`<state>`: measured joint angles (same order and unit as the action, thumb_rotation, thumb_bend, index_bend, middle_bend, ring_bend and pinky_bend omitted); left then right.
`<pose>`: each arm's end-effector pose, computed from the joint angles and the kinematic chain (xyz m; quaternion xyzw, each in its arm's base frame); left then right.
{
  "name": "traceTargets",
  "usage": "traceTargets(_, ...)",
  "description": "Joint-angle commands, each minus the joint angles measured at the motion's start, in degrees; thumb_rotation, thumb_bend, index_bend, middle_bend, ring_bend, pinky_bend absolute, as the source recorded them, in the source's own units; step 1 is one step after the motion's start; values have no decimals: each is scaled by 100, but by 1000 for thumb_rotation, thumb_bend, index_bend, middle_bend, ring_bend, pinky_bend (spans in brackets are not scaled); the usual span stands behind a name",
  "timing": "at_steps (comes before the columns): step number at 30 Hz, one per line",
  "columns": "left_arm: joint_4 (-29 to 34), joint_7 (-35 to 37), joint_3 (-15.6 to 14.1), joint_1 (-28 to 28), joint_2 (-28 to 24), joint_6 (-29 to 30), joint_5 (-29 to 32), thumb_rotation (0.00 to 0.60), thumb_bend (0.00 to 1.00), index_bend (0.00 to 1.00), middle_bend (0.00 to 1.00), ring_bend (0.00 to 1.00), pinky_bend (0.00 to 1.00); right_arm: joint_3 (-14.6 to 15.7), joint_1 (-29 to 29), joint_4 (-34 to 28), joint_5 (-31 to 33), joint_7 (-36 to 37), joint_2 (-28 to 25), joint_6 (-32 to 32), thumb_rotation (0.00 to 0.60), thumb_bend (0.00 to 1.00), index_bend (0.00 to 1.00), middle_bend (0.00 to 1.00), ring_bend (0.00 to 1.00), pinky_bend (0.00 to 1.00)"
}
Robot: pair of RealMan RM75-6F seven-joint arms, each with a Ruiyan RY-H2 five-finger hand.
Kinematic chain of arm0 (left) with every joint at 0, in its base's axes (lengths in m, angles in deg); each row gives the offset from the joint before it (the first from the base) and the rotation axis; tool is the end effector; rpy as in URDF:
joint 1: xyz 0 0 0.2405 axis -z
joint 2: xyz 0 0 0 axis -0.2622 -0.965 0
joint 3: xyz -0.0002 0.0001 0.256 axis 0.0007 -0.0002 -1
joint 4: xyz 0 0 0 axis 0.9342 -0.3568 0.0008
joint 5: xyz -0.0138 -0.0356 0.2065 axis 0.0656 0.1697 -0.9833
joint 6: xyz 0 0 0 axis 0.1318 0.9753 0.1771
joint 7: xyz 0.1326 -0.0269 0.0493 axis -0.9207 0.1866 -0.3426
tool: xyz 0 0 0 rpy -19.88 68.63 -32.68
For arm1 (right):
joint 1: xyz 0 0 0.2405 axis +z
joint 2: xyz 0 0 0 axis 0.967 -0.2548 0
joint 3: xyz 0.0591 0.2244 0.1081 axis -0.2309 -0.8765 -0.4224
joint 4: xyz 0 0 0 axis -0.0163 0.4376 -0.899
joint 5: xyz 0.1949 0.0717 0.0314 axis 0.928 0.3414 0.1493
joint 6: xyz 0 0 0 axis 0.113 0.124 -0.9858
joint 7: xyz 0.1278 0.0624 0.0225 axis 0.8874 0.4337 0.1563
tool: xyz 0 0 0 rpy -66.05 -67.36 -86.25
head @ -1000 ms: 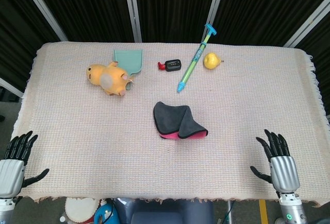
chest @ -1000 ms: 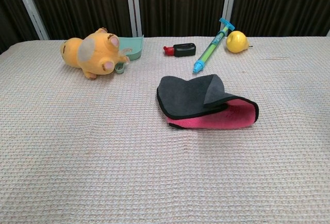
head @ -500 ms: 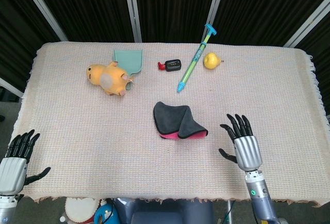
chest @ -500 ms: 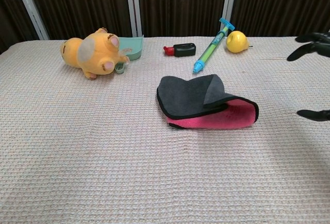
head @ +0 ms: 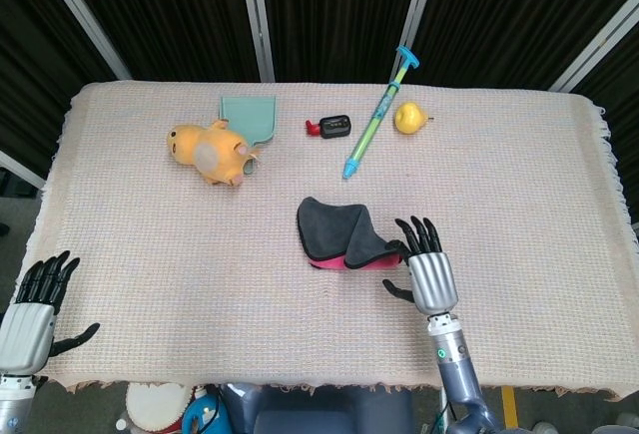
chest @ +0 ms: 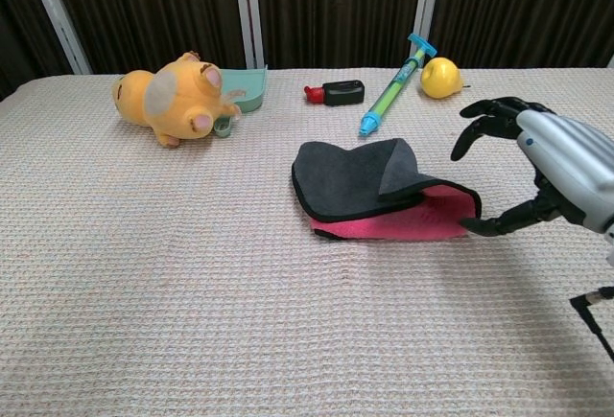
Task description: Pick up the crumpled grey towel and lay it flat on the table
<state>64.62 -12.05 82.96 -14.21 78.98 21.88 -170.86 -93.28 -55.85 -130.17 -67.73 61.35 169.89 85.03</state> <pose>-0.3282 0.1445 0.1018 -0.5943 -0.3769 -0.4403 0.5576 -0.1845 -0.2566 -0.0332 0.5997 -0.3811 0.5155 0.4790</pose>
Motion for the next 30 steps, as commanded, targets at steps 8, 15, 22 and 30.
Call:
traceTargets(8,-18,10,27,16,18,-61,58,600,47,0,0,0,23,-237,344,649,25,97,569,92,600,229,449,206,85,90)
traceTargets(15,-22,-31,40,35,42,-106,83,600,47,0,0,0,23,-231,446,843,-24,237,773,221,600,263,462,212,87,90)
traceTargets(22,-52,-18,37,40,57,-143,104,600,47,0,0,0,23,-178,457,903,10,289,830,250,600,288,462,212,87,92)
traceTargets(30,-47,-27,22,50,67,-159,85,600,48,0,0,0,23,-124,545,913,-14,254,949,242,600,287,462,215,87,96)
